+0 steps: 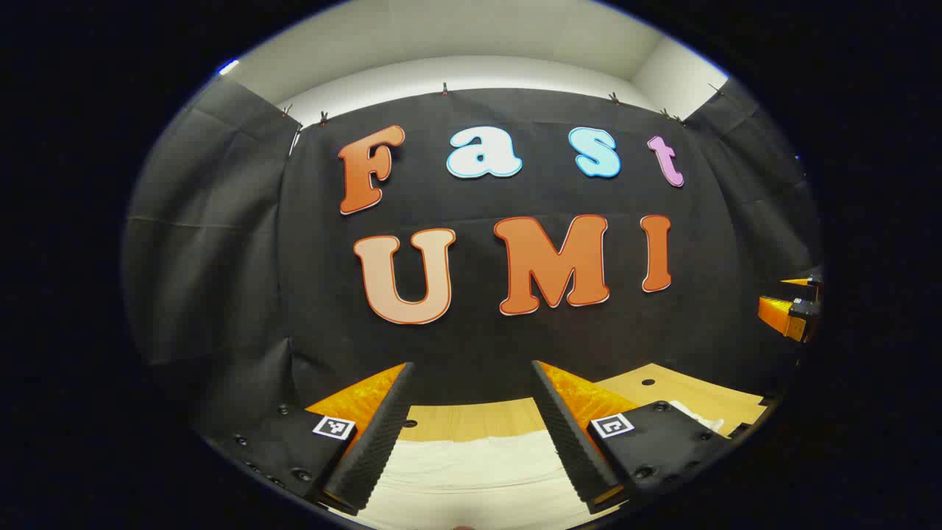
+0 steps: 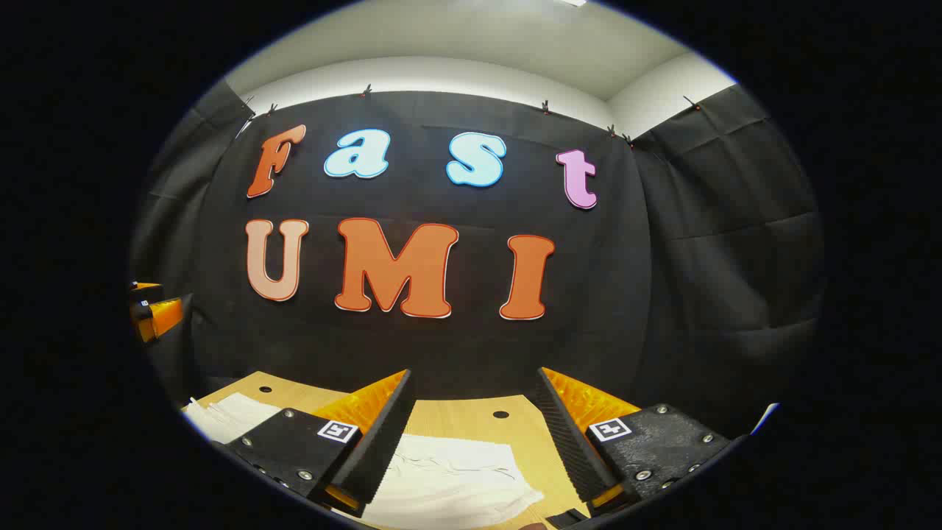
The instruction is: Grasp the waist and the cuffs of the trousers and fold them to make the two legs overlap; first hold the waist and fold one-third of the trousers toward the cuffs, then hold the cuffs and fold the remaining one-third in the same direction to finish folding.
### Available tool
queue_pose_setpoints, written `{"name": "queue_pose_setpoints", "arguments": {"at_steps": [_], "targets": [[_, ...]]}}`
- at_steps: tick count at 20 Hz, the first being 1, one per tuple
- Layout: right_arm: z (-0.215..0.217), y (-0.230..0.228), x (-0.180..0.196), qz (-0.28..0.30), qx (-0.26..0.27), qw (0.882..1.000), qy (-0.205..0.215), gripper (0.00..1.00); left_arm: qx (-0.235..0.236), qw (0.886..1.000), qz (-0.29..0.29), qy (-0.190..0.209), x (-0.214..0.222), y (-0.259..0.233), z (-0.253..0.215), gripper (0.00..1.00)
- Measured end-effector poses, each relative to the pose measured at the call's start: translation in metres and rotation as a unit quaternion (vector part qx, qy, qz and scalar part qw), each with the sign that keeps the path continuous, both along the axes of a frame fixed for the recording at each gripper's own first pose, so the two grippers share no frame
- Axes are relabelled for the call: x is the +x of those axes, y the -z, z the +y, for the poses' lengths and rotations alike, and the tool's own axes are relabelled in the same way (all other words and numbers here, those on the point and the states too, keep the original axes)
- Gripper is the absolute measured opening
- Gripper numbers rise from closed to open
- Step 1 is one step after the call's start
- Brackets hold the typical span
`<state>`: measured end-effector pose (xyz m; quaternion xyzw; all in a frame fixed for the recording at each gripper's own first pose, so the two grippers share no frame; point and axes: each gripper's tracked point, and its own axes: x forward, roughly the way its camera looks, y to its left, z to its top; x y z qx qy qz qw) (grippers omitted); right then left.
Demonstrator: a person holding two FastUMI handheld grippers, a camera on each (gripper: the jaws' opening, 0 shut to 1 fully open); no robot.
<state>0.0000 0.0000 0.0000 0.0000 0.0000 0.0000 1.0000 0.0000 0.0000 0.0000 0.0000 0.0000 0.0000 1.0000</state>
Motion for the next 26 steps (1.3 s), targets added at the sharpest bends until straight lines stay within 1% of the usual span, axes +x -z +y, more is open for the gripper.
{"name": "queue_pose_setpoints", "arguments": {"at_steps": [7,8,10,12,15,17,19,21,23,26], "targets": [[0.008,0.005,-0.008,0.007,-0.004,1.0,0.008,0.98,-0.014,1.0,0.003,0.004,-0.001,0.008,0.012,0.99],[0.009,0.007,-0.008,0.01,-0.006,1.0,0.006,1.0,-0.017,1.0,0.004,0.005,-0.001,0.011,0.012,1.0],[0.011,0.01,-0.007,0.011,-0.015,1.0,0.001,0.98,-0.019,1.0,0.011,0.001,0.002,0.016,0.011,1.0],[0.008,0.013,-0.001,0.01,-0.017,1.0,-0.007,0.98,-0.023,1.0,0.015,-0.005,0.006,0.021,0.01,1.0],[0.003,0.025,0.016,0.024,-0.015,1.0,-0.013,0.98,-0.021,0.999,0.047,-0.016,0.016,0.034,0.009,1.0],[-0.002,0.037,0.028,0.044,-0.002,0.999,-0.018,0.98,-0.024,0.997,0.069,-0.018,0.021,0.043,0.009,0.99],[-0.006,0.051,0.04,0.068,0.011,0.997,-0.023,0.98,-0.029,0.995,0.095,-0.029,0.032,0.057,0.014,1.0],[-0.016,0.067,0.053,0.096,0.007,0.995,-0.021,0.98,-0.042,0.991,0.117,-0.042,0.038,0.07,0.02,1.0],[-0.028,0.088,0.064,0.132,0.001,0.991,-0.018,0.98,-0.061,0.985,0.147,-0.06,0.04,0.088,0.031,1.0],[-0.039,0.121,0.076,0.187,0.009,0.982,-0.02,0.99,-0.085,0.972,0.194,-0.097,0.029,0.122,0.059,1.0]]}}
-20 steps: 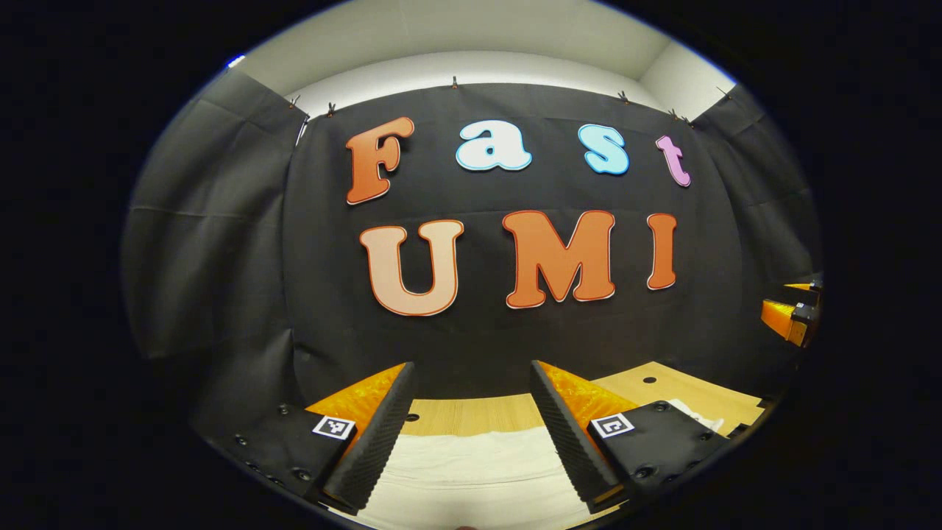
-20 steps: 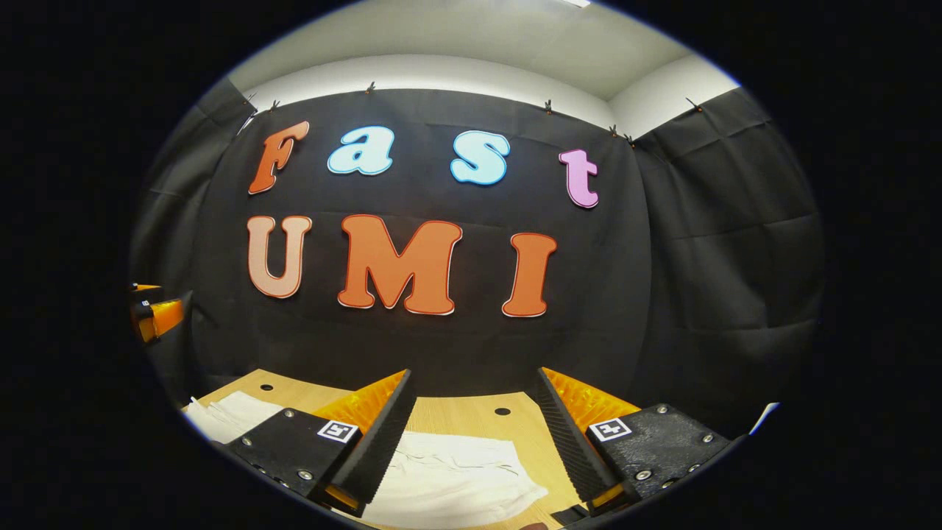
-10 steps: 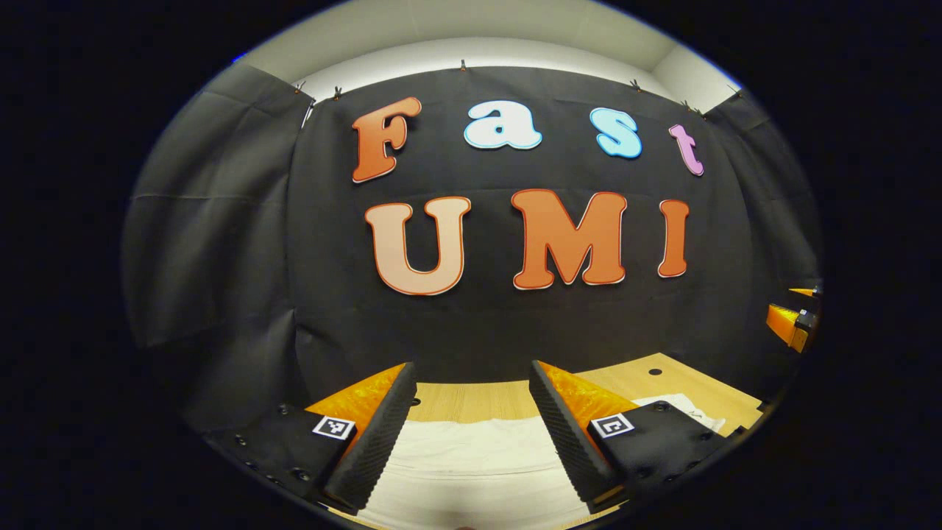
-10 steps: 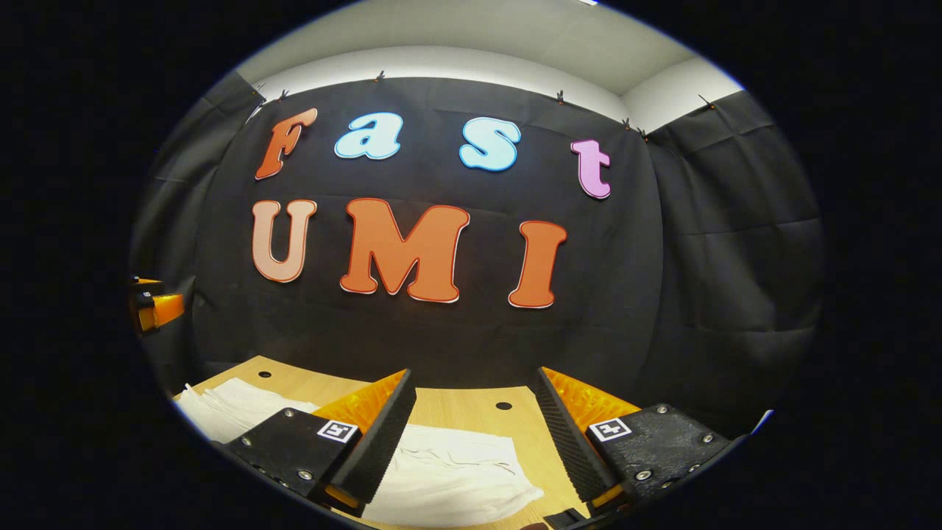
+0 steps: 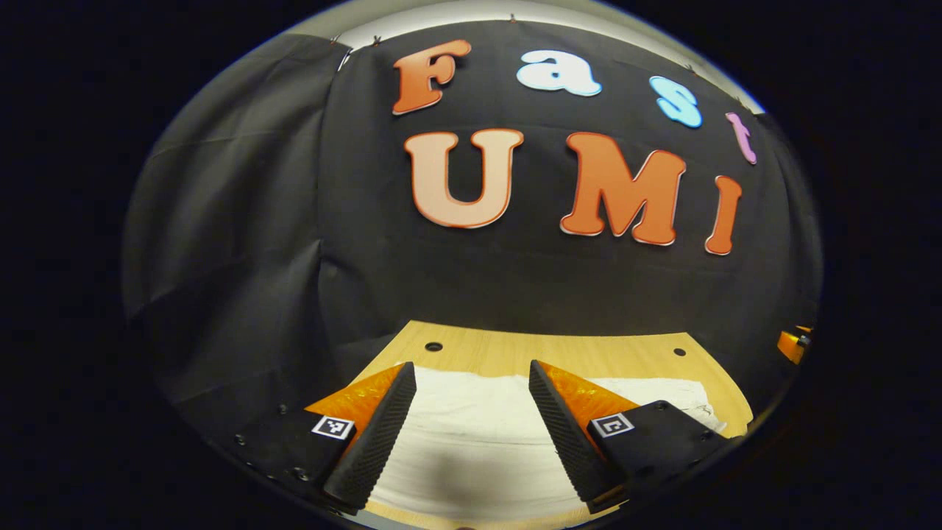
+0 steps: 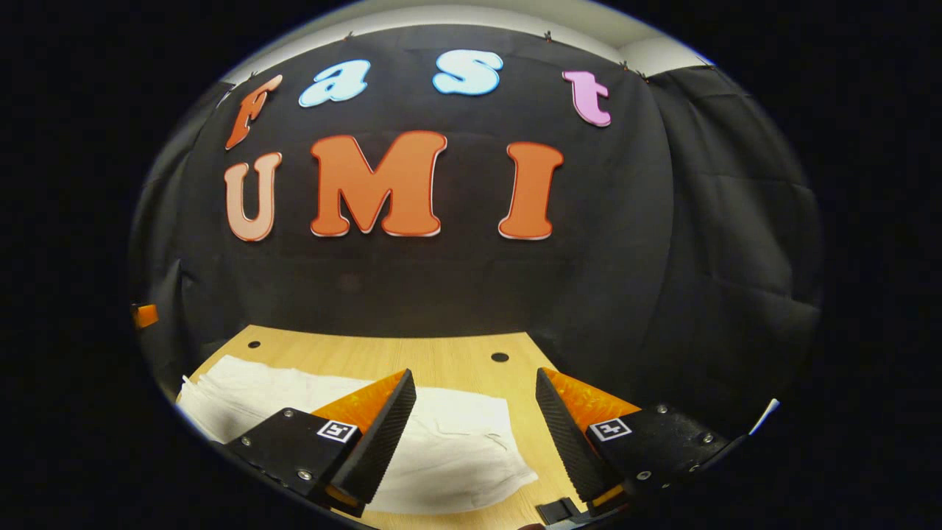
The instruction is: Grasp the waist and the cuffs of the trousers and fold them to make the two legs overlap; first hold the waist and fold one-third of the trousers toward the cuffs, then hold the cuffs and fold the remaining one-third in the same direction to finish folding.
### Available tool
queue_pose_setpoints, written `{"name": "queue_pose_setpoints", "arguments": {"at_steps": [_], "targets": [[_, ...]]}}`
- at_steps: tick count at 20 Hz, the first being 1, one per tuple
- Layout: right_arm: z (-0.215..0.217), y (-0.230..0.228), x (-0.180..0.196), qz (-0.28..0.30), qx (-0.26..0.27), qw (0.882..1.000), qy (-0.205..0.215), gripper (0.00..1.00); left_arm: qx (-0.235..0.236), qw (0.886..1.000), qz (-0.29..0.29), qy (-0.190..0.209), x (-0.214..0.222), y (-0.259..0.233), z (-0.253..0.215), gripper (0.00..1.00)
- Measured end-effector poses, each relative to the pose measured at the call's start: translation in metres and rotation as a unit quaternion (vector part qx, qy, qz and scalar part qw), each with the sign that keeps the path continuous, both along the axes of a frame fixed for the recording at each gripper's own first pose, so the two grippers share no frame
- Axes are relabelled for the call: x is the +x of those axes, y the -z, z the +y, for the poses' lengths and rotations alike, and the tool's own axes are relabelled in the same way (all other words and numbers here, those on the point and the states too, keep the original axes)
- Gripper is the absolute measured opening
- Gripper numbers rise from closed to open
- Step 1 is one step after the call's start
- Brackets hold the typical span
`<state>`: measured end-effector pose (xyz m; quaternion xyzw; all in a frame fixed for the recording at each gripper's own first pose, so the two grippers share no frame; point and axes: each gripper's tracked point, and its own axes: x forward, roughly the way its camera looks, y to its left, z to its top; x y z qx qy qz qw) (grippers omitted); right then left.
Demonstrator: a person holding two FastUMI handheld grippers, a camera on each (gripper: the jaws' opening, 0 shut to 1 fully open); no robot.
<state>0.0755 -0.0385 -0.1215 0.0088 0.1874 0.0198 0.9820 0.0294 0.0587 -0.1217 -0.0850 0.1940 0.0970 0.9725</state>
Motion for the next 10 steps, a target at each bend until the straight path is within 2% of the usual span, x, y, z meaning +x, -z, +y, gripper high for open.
{"name": "queue_pose_setpoints", "arguments": {"at_steps": [4,7,10], "targets": [[-0.003,0.043,0.006,0.075,0.048,0.996,-0.003,0.98,-0.028,0.996,0.064,-0.049,-0.016,0.043,0.034,1.0],[0.001,0.059,0.007,0.126,0.112,0.986,0.004,0.98,-0.071,0.988,0.116,-0.075,-0.029,0.074,0.054,1.0],[-0.001,0.076,0.008,0.164,0.121,0.979,0.025,0.96,-0.094,0.978,0.164,-0.093,-0.038,0.115,0.078,1.0]]}}
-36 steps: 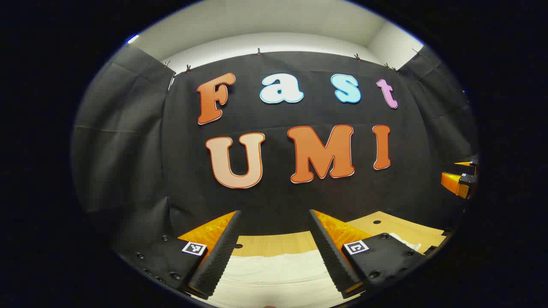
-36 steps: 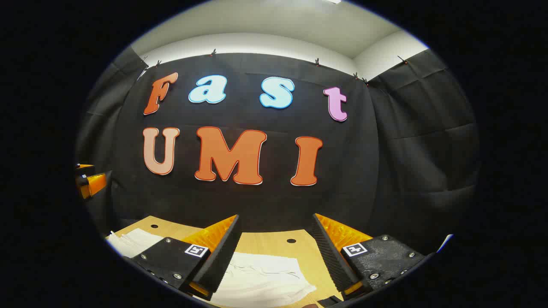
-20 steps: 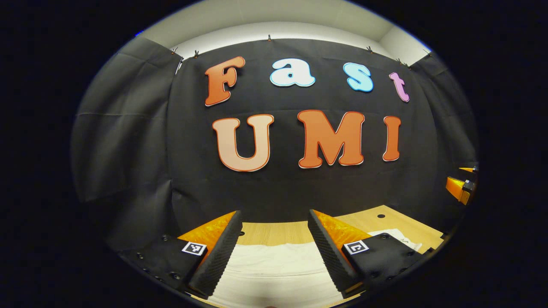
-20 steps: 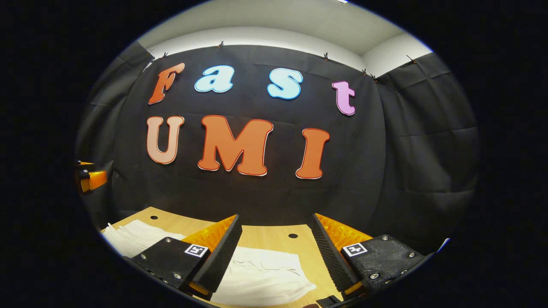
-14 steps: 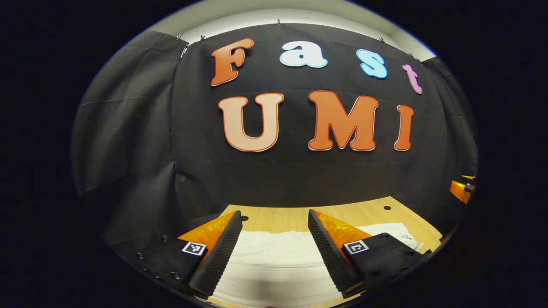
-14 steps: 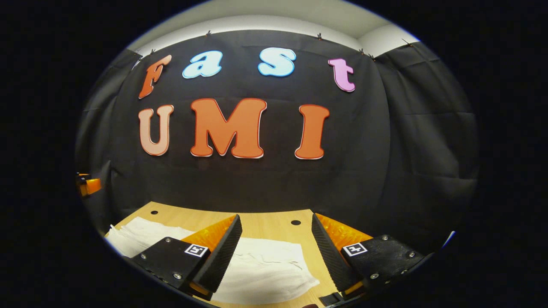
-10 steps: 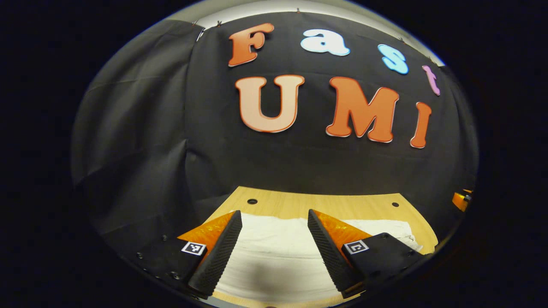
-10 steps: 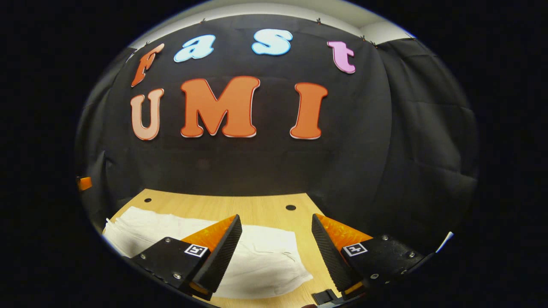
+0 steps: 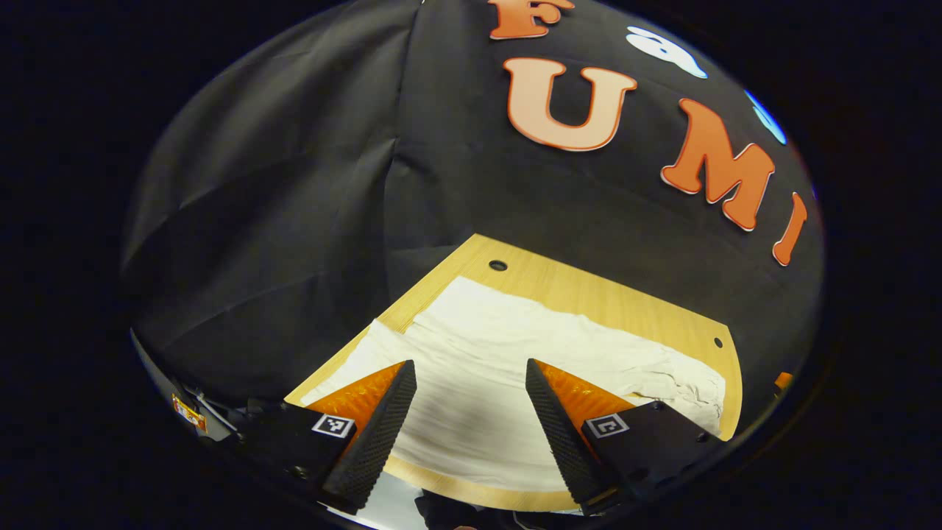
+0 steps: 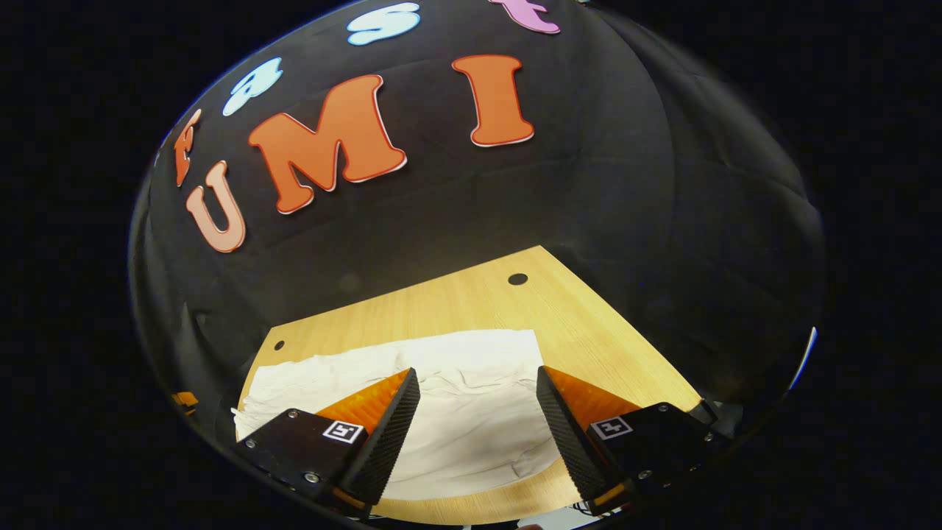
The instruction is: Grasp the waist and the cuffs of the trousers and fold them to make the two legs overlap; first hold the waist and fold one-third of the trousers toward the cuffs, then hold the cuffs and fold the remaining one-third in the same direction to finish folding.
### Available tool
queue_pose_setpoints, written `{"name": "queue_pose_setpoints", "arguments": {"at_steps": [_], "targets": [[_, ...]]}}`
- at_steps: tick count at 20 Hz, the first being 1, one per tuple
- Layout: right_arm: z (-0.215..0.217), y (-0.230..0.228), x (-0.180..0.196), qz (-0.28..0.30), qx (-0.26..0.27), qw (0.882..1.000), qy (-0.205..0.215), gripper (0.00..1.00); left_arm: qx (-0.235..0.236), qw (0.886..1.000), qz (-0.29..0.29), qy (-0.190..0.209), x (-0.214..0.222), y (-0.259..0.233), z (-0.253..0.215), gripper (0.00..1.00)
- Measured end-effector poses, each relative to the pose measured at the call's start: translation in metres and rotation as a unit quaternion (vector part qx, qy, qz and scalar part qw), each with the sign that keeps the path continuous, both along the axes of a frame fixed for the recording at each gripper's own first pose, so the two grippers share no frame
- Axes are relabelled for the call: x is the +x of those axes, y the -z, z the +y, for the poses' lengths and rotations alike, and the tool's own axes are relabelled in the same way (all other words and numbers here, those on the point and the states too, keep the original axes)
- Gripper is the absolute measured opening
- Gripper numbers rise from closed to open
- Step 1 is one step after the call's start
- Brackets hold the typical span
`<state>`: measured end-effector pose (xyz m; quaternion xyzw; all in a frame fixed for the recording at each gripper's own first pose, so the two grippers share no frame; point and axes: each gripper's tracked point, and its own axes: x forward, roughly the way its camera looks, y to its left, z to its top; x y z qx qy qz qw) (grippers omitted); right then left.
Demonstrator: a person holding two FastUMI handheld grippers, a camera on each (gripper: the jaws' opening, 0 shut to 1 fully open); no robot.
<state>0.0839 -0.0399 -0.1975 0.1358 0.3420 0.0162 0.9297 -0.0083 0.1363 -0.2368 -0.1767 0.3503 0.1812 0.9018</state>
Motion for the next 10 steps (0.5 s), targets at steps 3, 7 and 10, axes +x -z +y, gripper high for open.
{"name": "queue_pose_setpoints", "arguments": {"at_steps": [3,7,10], "targets": [[0.007,0.017,-0.007,0.042,0.022,0.999,0.017,0.96,-0.048,0.998,0.044,-0.01,-0.012,0.041,0.019,0.99],[0.015,0.044,-0.019,0.096,0.025,0.994,0.036,0.96,-0.122,0.987,0.095,-0.048,-0.029,0.103,0.043,1.0],[0.022,0.06,-0.029,0.13,0.029,0.99,0.052,0.96,-0.163,0.976,0.123,-0.074,-0.049,0.134,0.071,0.99]]}}
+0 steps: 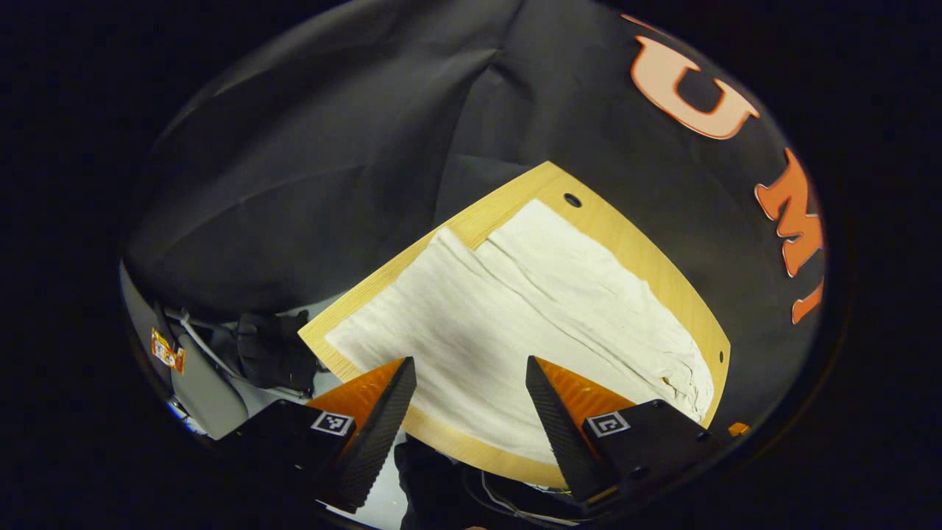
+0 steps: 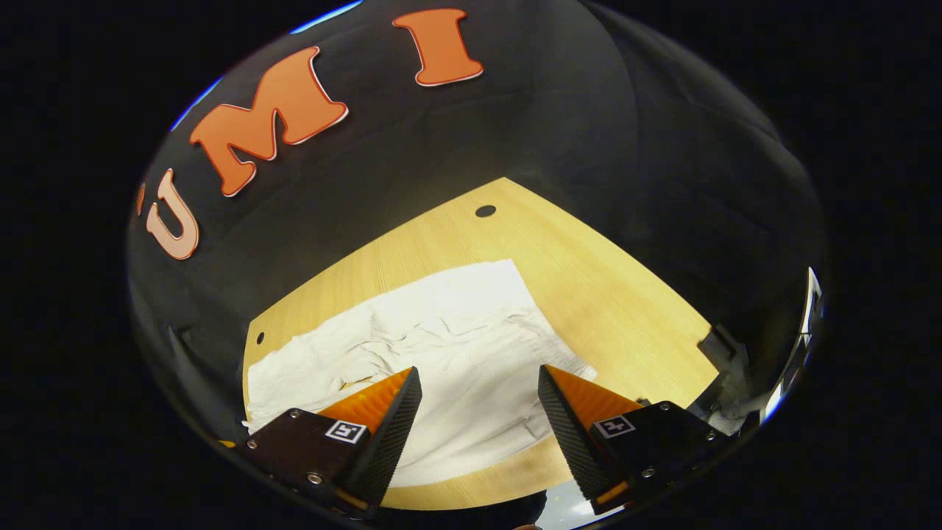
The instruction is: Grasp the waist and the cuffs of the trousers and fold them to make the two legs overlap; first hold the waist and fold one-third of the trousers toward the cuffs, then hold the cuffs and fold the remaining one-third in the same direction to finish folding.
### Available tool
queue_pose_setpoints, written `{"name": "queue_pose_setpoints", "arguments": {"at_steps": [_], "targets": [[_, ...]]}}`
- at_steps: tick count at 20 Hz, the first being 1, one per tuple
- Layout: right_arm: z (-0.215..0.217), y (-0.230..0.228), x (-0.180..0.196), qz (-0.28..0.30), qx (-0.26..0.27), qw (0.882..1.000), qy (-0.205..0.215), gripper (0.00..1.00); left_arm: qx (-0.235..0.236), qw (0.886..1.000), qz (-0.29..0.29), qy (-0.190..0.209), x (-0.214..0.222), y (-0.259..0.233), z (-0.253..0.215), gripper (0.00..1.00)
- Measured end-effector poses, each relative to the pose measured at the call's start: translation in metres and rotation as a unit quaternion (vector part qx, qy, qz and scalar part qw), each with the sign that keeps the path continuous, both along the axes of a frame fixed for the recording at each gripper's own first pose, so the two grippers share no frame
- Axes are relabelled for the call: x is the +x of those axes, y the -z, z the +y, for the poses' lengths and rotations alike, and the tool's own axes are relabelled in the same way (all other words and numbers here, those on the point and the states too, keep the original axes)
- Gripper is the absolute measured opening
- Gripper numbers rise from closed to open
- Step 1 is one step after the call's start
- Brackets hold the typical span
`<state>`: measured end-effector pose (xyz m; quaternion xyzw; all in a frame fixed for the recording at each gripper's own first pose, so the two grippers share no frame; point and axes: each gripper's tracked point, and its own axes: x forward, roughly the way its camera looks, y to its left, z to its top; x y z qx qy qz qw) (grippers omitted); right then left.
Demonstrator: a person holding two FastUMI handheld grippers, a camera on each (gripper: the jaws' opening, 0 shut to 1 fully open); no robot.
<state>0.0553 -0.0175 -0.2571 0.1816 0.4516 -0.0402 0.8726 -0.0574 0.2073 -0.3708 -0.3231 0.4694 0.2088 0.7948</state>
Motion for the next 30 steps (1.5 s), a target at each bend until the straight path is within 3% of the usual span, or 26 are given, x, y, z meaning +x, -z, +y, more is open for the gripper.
{"name": "queue_pose_setpoints", "arguments": {"at_steps": [7,16,27,29,30], "targets": [[0.012,0.024,-0.025,0.042,0.017,0.998,0.037,0.95,-0.079,0.996,0.026,-0.042,-0.038,0.069,0.045,1.0],[0.024,0.045,-0.05,0.072,0.051,0.992,0.088,0.95,-0.173,0.979,0.026,-0.109,-0.055,0.116,0.087,0.99],[-0.007,0.083,-0.047,0.104,0.078,0.987,0.098,0.95,-0.187,0.968,-0.005,-0.17,-0.041,0.116,0.1,0.98],[-0.011,0.089,-0.048,0.109,0.089,0.984,0.11,0.95,-0.191,0.959,-0.036,-0.206,-0.035,0.118,0.106,0.96],[-0.012,0.092,-0.048,0.112,0.095,0.983,0.114,0.95,-0.205,0.951,-0.059,-0.224,-0.025,0.119,0.102,0.89]]}}
